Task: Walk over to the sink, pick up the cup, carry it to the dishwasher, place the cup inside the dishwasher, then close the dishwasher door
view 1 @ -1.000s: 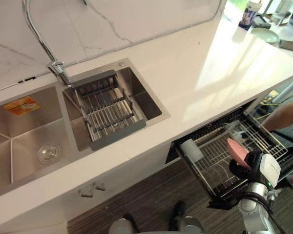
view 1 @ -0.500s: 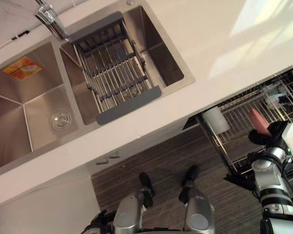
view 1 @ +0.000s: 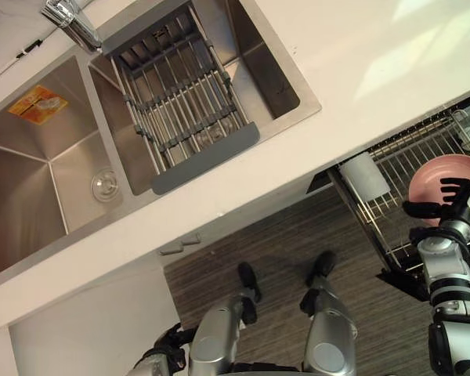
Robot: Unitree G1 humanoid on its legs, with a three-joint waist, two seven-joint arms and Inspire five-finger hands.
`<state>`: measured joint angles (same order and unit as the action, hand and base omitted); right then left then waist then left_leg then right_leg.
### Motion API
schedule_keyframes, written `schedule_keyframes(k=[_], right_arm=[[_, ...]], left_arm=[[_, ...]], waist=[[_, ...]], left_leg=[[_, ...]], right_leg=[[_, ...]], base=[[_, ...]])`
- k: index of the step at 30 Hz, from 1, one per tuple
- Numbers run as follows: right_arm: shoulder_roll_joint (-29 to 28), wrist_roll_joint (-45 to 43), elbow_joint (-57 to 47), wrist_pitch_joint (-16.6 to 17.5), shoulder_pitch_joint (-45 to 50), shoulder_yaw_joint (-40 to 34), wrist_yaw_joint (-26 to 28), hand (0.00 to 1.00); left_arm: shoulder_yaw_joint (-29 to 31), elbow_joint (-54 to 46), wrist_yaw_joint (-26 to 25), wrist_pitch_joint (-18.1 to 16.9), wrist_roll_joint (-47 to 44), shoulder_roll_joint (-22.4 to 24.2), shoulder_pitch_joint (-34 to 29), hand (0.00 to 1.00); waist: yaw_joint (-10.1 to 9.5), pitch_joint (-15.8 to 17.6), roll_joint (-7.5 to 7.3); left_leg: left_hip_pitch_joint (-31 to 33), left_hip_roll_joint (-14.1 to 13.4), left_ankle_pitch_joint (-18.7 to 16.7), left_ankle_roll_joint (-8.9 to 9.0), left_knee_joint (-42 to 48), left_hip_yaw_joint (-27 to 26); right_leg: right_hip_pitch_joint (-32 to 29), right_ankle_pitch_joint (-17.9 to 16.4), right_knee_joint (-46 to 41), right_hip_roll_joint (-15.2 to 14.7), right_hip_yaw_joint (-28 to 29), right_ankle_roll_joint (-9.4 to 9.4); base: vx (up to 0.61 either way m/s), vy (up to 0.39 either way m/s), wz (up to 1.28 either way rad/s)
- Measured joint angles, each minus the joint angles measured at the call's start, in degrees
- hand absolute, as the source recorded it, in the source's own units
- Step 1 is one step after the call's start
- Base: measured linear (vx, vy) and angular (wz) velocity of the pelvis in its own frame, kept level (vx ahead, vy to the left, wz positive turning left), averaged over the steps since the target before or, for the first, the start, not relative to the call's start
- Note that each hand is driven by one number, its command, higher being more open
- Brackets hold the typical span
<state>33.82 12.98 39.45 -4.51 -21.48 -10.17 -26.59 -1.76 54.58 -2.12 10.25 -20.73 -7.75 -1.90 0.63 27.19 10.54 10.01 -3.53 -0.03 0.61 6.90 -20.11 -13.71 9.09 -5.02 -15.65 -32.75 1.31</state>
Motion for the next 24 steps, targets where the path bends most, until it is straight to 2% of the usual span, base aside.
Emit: schedule_keyframes(k=[6,8,10,11,14,16,17,20,24], right_arm=[[-6.3,-0.5,-18.0,5.6,11.4,-1.5,-0.2,1.0],[-9.9,-2.1,-24.2,7.5,14.8,-5.4,-0.3,1.0],[-13.0,-4.6,-30.2,9.1,17.3,-9.8,-0.7,1.0],[-14.6,-5.8,-34.7,10.2,19.2,-13.5,-0.7,1.0],[-16.6,-8.0,-40.2,12.8,22.6,-19.3,-0.9,1.0],[-18.3,-9.6,-43.5,14.6,25.1,-22.0,-0.5,1.0],[-19.4,-10.8,-46.1,16.3,27.3,-22.9,0.7,1.0],[-21.4,-12.4,-49.6,18.1,29.6,-23.1,2.5,1.0],[-24.1,-17.6,-52.1,20.2,30.0,-23.0,4.8,1.0]], left_arm=[[1.0,-0.4,-0.3,0.4,2.8,-0.5,-0.8,1.0],[2.2,-0.4,-0.5,1.1,3.3,-0.9,-1.8,1.0],[3.4,-0.4,-0.7,1.6,4.0,-1.3,-2.9,1.0],[4.4,-0.2,-0.9,2.2,4.0,-1.8,-3.9,1.0],[5.0,0.5,-1.8,3.2,4.0,-2.4,-5.1,1.0],[6.5,2.3,-2.0,3.5,4.0,-2.6,-6.4,1.0],[6.7,2.5,-2.8,3.7,4.0,-2.3,-7.5,1.0],[6.8,4.0,-3.1,3.6,4.7,-1.9,-8.1,1.0],[7.0,4.3,-4.2,3.0,4.6,-1.3,-8.8,1.0]], waist=[[0.55,-0.4,-2.29],[0.81,-1.7,-3.41],[1.4,-2.7,-5.16],[1.92,-3.7,-6.53],[2.21,-5.7,-8.54],[3.43,-8.0,-9.76],[3.67,-9.8,-10.04],[4.33,-11.7,-9.98],[4.15,-12.5,-10.03]], left_leg=[[-4.2,-0.5,-0.6,0.92,-1.0,0.1],[-6.0,-0.6,-0.6,0.89,-1.8,-0.2],[-7.6,-0.7,-0.7,0.98,-2.6,-0.6],[-9.1,-0.7,-0.9,1.0,-3.3,-1.3],[-11.3,-0.9,-1.2,1.32,-4.7,-2.8],[-13.3,-1.1,-1.4,1.71,-5.7,-3.5],[-14.2,-1.3,-1.6,2.02,-6.1,-4.3],[-16.0,-1.6,-1.8,2.29,-6.5,-5.0],[-17.6,-2.0,-2.3,2.83,-6.8,-6.0]], right_leg=[[4.3,-0.8,1.1,0.7,-0.5,0.81],[5.8,-0.9,1.4,1.1,-0.4,0.97],[7.0,-0.9,1.9,1.5,-0.2,1.02],[8.0,-0.9,2.3,1.8,0.4,1.09],[9.3,-0.7,3.4,2.5,1.5,1.27],[10.8,-0.7,4.5,3.1,2.0,1.44],[11.2,-0.7,5.1,3.6,2.7,1.52],[13.0,-0.6,6.3,4.3,2.9,1.69],[14.6,-0.4,7.5,5.1,3.4,1.84]], base=[[0.01,0.0,-0.01],[0.05,-0.008,-0.07],[0.05,-0.001,-0.14],[0.06,0.002,-0.22],[0.06,-0.002,-0.28],[0.1,-0.016,-0.25],[0.11,-0.02,-0.23],[0.09,-0.024,-0.13],[0.01,-0.016,-0.11]])
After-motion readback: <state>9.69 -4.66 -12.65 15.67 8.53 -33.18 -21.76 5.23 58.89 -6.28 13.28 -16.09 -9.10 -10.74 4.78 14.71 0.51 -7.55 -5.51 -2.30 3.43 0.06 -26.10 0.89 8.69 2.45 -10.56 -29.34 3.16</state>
